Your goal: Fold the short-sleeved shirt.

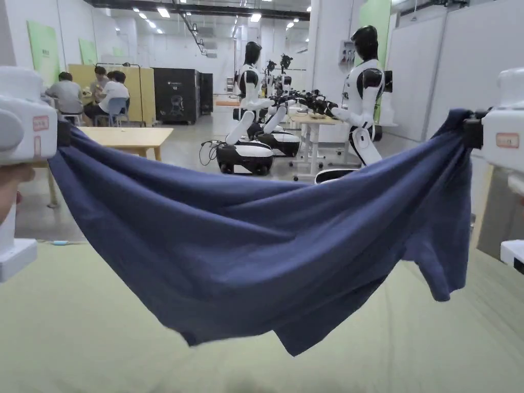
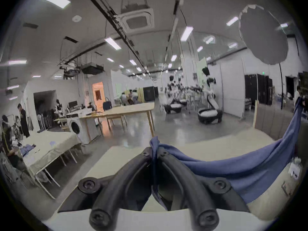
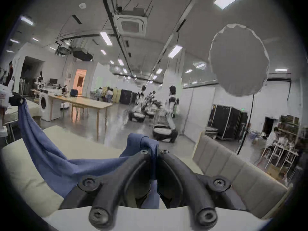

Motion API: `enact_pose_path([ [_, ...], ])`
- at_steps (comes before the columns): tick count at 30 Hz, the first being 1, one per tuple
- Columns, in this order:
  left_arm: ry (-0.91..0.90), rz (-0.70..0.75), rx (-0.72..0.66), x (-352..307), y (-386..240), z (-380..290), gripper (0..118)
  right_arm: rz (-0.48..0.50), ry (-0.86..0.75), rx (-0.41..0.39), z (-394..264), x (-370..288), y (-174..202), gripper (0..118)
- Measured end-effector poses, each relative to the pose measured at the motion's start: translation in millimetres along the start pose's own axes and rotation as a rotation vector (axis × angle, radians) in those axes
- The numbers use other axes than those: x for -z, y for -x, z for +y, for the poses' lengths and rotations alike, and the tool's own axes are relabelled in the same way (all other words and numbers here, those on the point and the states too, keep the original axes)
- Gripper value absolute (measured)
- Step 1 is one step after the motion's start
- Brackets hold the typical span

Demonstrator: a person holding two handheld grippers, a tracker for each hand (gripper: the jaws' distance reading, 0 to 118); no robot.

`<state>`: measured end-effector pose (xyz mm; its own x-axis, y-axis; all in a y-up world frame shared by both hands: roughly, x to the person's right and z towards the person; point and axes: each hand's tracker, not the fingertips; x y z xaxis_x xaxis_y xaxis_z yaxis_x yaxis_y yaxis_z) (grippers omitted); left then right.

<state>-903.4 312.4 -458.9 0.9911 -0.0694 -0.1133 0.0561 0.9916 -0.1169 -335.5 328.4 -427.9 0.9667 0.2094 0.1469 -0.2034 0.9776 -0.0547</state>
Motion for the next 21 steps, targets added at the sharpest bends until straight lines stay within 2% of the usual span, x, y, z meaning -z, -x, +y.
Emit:
enact_pose_path([
  [4, -0.051, -0.005, -0.042, 21.6, 4.5, 27.9, 1, -0.023, -0.024, 0.034, 23.2, 23.9, -8.8, 6],
  [8, -0.005, 0.012, -0.002, 61.5, 2.5, 21.8, 1, -0.024, -0.001, 0.036, 13.5, 50.4, -3.3, 6],
  [14, 0.096, 0.021, -0.039, 100.3, -5.6, -61.4, 1, -0.038, 0.076, 0.037, -68.4, 84.9, 21.8, 6],
  [21, 0.241, -0.006, -0.093, 99.2, -18.4, -149.7, 1, -0.07, 0.197, 0.043, -167.2, 93.9, 39.3, 6],
])
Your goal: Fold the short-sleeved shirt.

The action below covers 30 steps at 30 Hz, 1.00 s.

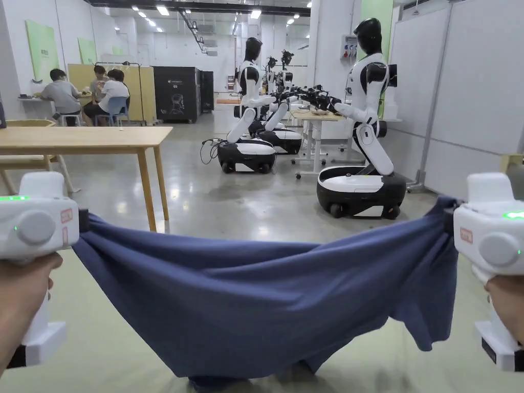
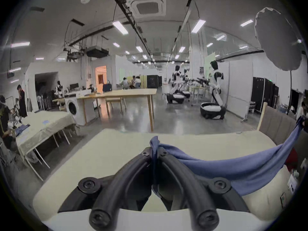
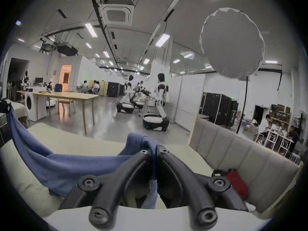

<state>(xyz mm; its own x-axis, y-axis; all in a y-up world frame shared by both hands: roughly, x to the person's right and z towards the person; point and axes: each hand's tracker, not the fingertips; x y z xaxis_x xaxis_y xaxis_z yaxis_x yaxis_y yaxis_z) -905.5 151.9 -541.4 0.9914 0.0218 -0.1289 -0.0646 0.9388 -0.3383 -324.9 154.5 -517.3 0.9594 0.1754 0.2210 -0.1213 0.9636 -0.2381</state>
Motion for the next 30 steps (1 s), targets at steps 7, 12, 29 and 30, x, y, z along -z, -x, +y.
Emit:
enact_pose_path([
  [7, 0.02, -0.094, 0.017, -74.3, 14.6, -56.7, 1, 0.069, 0.002, -0.002, -72.0, -66.3, -28.9, 6],
  [12, 0.086, -0.149, 0.005, -152.6, 37.2, -130.3, 1, 0.131, 0.076, -0.053, -150.8, -145.7, -52.0, 6],
  [29, 0.008, -0.106, 0.119, -289.9, -9.6, -255.2, 117, 0.316, 0.143, 0.099, -230.2, -268.6, -25.6, 117],
  [30, -0.042, -0.117, 0.131, -295.3, -19.9, -253.5, 117, 0.362, 0.125, 0.122, -218.7, -275.7, -11.5, 117],
])
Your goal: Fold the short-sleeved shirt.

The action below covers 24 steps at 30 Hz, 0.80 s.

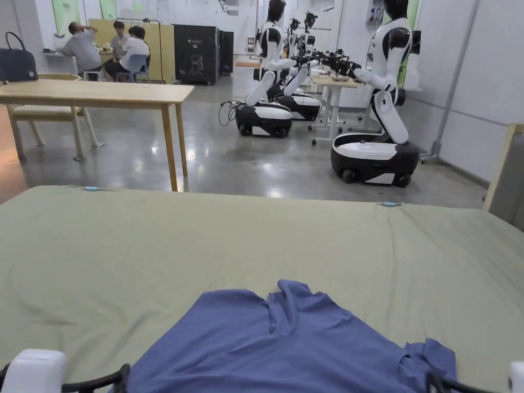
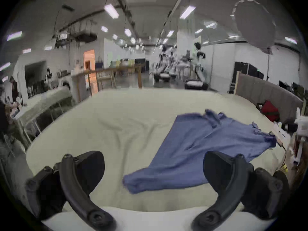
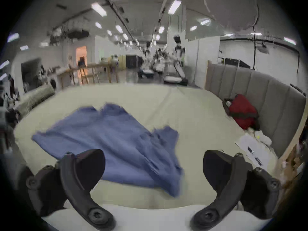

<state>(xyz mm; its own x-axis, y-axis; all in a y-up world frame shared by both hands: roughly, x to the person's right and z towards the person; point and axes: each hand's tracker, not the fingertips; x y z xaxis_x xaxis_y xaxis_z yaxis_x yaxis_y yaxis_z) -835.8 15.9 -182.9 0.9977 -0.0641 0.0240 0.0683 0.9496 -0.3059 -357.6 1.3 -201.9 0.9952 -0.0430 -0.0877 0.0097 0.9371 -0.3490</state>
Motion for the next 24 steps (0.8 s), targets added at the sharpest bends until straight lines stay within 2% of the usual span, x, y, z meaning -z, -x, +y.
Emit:
enact_pose_path([
  [2, -0.055, -0.035, -0.006, -5.4, -23.2, 9.6, 117, 0.073, -0.043, 0.019, 12.0, -3.6, 32.2, 117],
  [4, -0.073, -0.061, -0.02, -3.0, -32.6, 6.5, 117, 0.046, -0.033, 0.005, 18.7, -3.7, 64.7, 118],
  [6, -0.04, -0.055, -0.004, 1.3, -41.3, 3.9, 116, 0.042, -0.054, -0.044, 16.8, -0.3, 86.9, 118],
  [7, -0.029, -0.055, 0.005, 2.1, -44.5, 2.3, 116, 0.034, -0.083, -0.059, 13.8, 2.6, 96.5, 114],
  [8, -0.009, -0.051, 0.009, 4.4, -43.6, -5.0, 112, -0.012, -0.075, -0.085, 12.2, 7.4, 104.9, 101],
  [9, 0.044, -0.03, 0.012, 10.2, -42.6, -8.3, 98, -0.043, -0.077, -0.104, 11.2, 8.3, 110.0, 63],
  [10, 0.031, -0.037, 0.008, 9.6, -40.6, -10.4, 40, 0.02, -0.07, -0.095, 12.1, 9.1, 111.7, 0],
  [11, 0.05, -0.071, -0.005, 10.7, -31.3, -13.3, 0, 0.074, -0.049, -0.068, 11.1, 10.9, 111.3, 1],
  [15, 0.121, -0.025, -0.054, 10.4, 11.6, -31.7, 0, 0.055, -0.048, -0.066, 8.9, 11.8, 113.3, 1],
  [19, 0.224, 0.034, -0.17, 12.8, 68.1, -60.1, 0, 0.058, -0.017, -0.005, -0.3, 17.9, 109.0, 1],
  [22, 0.282, 0.019, -0.195, 19.5, 97.1, -80.1, 0, 0.06, 0.013, -0.005, -8.3, 24.6, 111.8, 1],
  [23, 0.292, 0.027, -0.189, 23.5, 103.8, -83.7, 11, 0.061, 0.025, -0.009, -12.1, 27.3, 112.8, 1],
  [24, 0.315, 0.035, -0.173, 25.2, 99.3, -83.2, 36, 0.058, 0.036, -0.012, -14.4, 29.8, 113.7, 1],
])
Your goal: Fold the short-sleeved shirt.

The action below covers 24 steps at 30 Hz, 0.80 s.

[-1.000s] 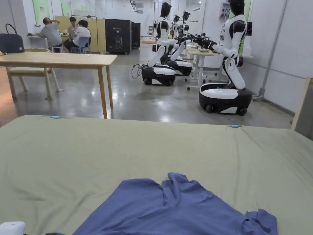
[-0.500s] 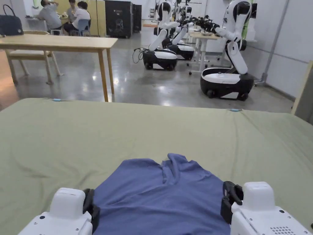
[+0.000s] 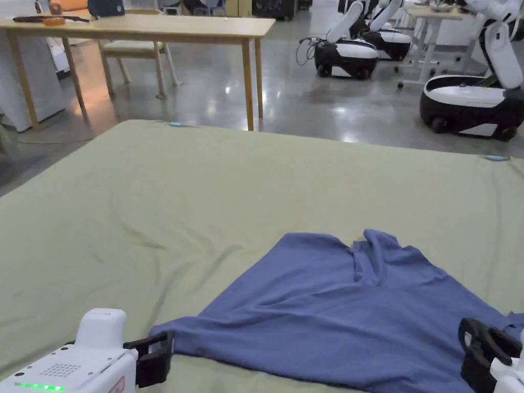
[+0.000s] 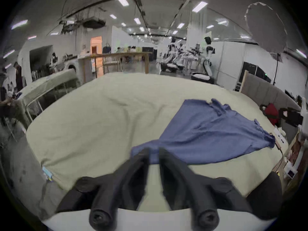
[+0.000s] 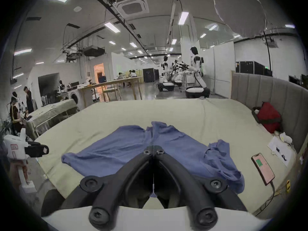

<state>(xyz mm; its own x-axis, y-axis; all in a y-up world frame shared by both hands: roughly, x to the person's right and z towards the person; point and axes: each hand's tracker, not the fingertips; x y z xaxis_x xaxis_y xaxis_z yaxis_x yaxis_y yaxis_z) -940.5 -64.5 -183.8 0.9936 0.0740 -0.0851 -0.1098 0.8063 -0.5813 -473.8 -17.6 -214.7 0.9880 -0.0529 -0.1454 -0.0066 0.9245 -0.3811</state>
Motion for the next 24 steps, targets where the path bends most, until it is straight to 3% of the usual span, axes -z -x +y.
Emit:
enact_pose_path([
  [1, 0.027, 0.014, 0.014, 7.4, 1.7, -0.3, 97, -0.002, 0.01, -0.001, -1.6, 2.1, 0.2, 1],
  [2, -0.054, 0.043, 0.026, 12.2, 9.4, 5.3, 118, -0.004, 0.021, 0.002, -2.9, 4.3, 0.0, 1],
  [10, 0.103, -0.032, -0.01, 68.6, 5.5, 9.5, 116, -0.042, 0.079, 0.002, -11.3, 19.8, -5.4, 1],
  [15, 0.199, -0.047, 0.018, 107.9, -1.9, 11.6, 103, -0.061, 0.102, 0.001, -11.5, 29.4, -10.3, 1],
  [16, 0.227, -0.036, 0.019, 113.3, -2.1, 9.6, 92, -0.062, 0.107, 0.0, -11.1, 31.0, -11.1, 1],
  [17, 0.233, -0.042, 0.028, 116.4, -3.6, 6.6, 73, -0.065, 0.111, -0.003, -10.4, 32.8, -11.7, 1],
  [19, 0.202, -0.06, 0.022, 108.8, -8.0, 4.7, 14, -0.068, 0.118, -0.016, -9.2, 36.0, -13.1, 1],
  [21, 0.212, -0.071, 0.038, 102.0, -12.8, 4.5, 5, -0.063, 0.129, -0.021, -6.4, 41.8, -17.2, 1],
  [24, 0.153, -0.097, -0.016, 87.3, -8.2, 12.6, 4, -0.045, 0.149, -0.018, 0.4, 56.9, -28.1, 1],
])
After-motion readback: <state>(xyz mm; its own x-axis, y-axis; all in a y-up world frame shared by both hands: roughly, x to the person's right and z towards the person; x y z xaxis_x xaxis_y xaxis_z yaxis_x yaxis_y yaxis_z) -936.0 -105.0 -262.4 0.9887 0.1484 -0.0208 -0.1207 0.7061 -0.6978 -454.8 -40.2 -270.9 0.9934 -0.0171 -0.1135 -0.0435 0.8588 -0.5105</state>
